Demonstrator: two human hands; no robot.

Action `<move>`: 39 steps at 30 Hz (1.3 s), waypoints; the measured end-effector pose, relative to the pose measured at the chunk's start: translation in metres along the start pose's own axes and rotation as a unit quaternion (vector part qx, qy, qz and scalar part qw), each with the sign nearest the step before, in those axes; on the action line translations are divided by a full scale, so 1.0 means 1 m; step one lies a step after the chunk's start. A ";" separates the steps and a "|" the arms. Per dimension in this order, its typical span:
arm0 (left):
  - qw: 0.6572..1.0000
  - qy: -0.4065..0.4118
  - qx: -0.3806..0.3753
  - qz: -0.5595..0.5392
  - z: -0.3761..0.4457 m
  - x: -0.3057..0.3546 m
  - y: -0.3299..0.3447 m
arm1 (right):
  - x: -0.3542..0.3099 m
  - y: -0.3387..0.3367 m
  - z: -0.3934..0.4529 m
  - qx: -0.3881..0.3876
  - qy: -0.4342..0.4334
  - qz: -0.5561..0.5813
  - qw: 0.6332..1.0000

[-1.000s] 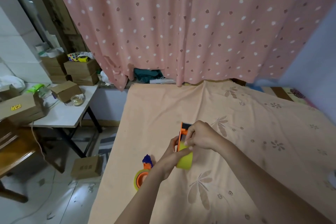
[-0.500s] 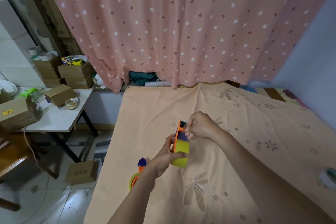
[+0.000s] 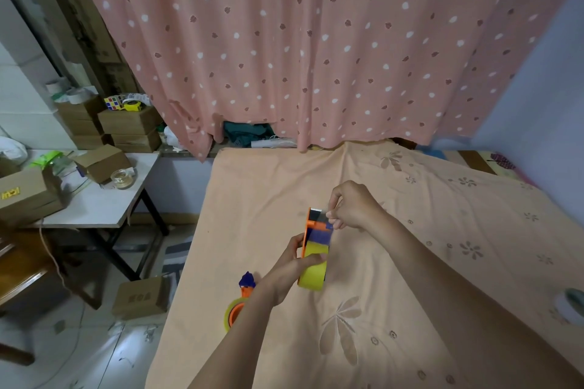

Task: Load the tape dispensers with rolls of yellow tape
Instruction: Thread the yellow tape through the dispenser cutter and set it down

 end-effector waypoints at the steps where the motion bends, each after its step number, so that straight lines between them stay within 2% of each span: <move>1: 1.000 0.002 -0.003 0.001 0.000 -0.001 0.000 | 0.001 -0.001 0.002 0.003 0.003 -0.003 1.000; 7: 0.999 0.008 -0.022 0.031 -0.005 -0.001 0.000 | 0.000 -0.006 0.009 -0.005 0.008 -0.022 1.000; 10: 0.996 0.004 -0.047 0.077 -0.011 -0.002 0.002 | -0.003 -0.019 0.016 0.024 0.007 -0.004 1.000; 12: 0.994 0.006 -0.061 0.094 -0.015 -0.004 0.005 | -0.009 -0.021 0.020 0.009 -0.009 -0.009 1.000; 15: 0.994 0.009 -0.086 0.071 -0.018 -0.005 0.012 | -0.013 -0.015 0.022 -0.034 -0.025 -0.009 0.999; 21: 0.993 -0.037 -0.088 -0.070 -0.018 -0.008 0.015 | -0.024 -0.009 0.021 -0.095 -0.028 0.022 0.995; 35: 0.996 -0.027 -0.087 0.003 -0.017 0.005 0.009 | -0.027 -0.016 0.031 -0.119 -0.065 0.018 0.991; 39: 0.995 -0.035 -0.089 -0.017 -0.017 0.005 0.001 | -0.018 -0.018 0.034 -0.125 -0.034 0.068 0.989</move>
Point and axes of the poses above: each hand's wrist, its own z-axis towards the middle knuckle, its own y-axis out of the palm, x = y × z, the point moved 9 cm from there along z, towards the middle knuckle, and after that the axes turned 5 degrees about z, right-handed, at the moved point
